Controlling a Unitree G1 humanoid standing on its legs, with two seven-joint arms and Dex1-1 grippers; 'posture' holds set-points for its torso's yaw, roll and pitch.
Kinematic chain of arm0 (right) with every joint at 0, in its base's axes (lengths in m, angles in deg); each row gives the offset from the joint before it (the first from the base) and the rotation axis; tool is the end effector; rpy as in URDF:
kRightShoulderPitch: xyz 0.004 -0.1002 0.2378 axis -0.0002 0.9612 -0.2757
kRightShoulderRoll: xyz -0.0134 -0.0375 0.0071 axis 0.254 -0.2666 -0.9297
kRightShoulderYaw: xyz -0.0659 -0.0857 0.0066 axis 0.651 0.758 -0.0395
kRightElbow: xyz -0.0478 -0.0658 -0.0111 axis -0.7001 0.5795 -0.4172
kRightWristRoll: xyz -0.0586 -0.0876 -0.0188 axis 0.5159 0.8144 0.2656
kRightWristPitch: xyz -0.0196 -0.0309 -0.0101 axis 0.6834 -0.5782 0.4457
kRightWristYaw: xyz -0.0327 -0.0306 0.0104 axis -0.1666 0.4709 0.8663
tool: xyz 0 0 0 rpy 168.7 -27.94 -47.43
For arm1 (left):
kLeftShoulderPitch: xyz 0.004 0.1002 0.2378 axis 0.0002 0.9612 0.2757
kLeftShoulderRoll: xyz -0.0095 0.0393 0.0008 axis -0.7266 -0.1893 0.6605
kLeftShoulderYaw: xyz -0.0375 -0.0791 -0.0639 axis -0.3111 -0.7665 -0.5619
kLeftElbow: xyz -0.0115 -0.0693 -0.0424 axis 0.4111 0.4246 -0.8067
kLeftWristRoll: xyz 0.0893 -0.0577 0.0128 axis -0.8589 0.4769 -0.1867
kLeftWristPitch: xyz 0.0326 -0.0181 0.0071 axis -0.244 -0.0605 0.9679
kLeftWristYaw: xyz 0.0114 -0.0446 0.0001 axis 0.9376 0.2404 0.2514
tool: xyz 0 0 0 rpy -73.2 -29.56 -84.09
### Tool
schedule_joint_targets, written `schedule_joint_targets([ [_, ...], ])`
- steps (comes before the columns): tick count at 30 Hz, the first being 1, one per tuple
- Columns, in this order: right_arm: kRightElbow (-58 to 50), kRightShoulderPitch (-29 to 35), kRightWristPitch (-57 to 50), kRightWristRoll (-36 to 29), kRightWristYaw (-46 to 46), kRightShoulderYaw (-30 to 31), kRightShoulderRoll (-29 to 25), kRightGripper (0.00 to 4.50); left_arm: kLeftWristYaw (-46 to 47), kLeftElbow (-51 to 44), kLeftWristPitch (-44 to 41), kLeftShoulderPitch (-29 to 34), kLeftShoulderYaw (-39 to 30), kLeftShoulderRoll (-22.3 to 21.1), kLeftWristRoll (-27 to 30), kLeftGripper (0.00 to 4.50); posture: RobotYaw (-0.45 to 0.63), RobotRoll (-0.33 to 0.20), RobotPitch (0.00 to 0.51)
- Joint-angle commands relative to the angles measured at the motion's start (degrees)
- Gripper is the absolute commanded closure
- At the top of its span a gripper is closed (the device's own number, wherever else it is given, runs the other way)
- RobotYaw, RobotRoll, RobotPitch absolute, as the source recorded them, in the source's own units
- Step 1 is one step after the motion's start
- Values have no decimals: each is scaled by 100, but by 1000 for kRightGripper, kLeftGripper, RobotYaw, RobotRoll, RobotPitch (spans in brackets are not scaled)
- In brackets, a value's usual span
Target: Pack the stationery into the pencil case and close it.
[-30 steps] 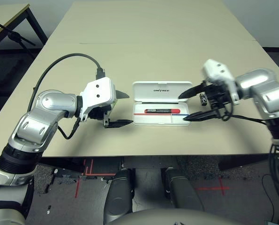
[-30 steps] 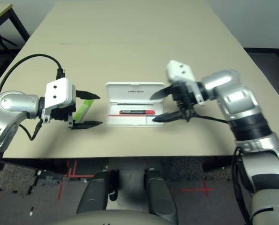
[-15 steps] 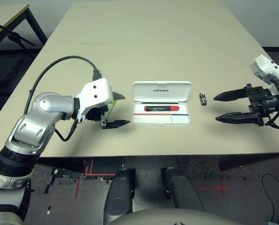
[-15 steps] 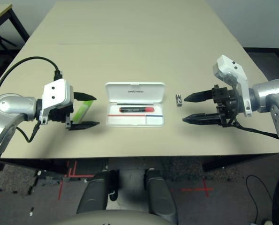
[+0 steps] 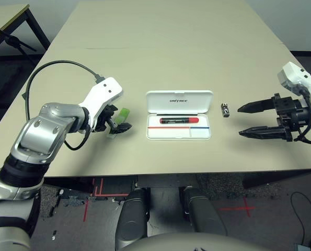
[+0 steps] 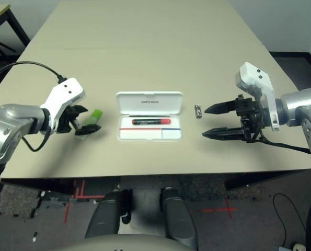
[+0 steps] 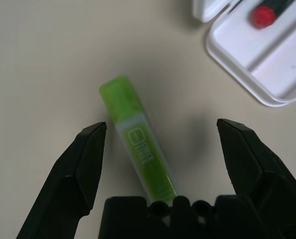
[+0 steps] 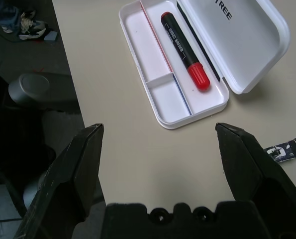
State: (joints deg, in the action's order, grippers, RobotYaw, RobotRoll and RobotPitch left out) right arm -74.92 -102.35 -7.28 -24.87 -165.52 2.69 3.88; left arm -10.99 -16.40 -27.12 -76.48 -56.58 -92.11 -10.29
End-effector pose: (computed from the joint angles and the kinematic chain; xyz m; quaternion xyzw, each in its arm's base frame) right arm 0.2570 -0.2911 0.2306 -0.1642 0.2230 0.5730 0.7713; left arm 0.2612 0.2197 0.1993 0.1940 0.3350 -0.2801 0.8785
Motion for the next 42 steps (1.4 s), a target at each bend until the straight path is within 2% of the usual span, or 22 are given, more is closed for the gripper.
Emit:
schedule_joint_targets([
  [1, 30, -26, 132, 72, 20, 121, -1, 39, 329, 255, -435, -129, -77, 265, 40, 0, -55, 0, 154],
  [10, 16, 2, 242, 80, 73, 205, 52, 39, 914, 984, -252, -143, 122, 530, -154, 0, -67, 0, 150],
  [19, 28, 37, 336, 71, 119, 220, 34, 39, 988, 1140, -126, -27, 231, 556, -94, 0, -75, 0, 151],
  [22, 43, 29, 364, 80, 134, 227, 41, 0, 960, 1098, -131, 18, 278, 522, -74, 631, -75, 0, 150],
  [29, 119, -22, 474, 131, 154, 289, 100, 0, 701, 910, -6, 75, 522, 157, -34, 3342, -69, 0, 147],
  [35, 201, -64, 557, 209, 132, 323, 175, 0, 300, 615, 672, 31, 786, -370, -110, 3429, -66, 0, 142],
  [42, 315, -110, 649, 296, 103, 352, 216, 0, -603, -38, 1409, -326, 1206, -1011, -162, 3429, -65, 0, 136],
])
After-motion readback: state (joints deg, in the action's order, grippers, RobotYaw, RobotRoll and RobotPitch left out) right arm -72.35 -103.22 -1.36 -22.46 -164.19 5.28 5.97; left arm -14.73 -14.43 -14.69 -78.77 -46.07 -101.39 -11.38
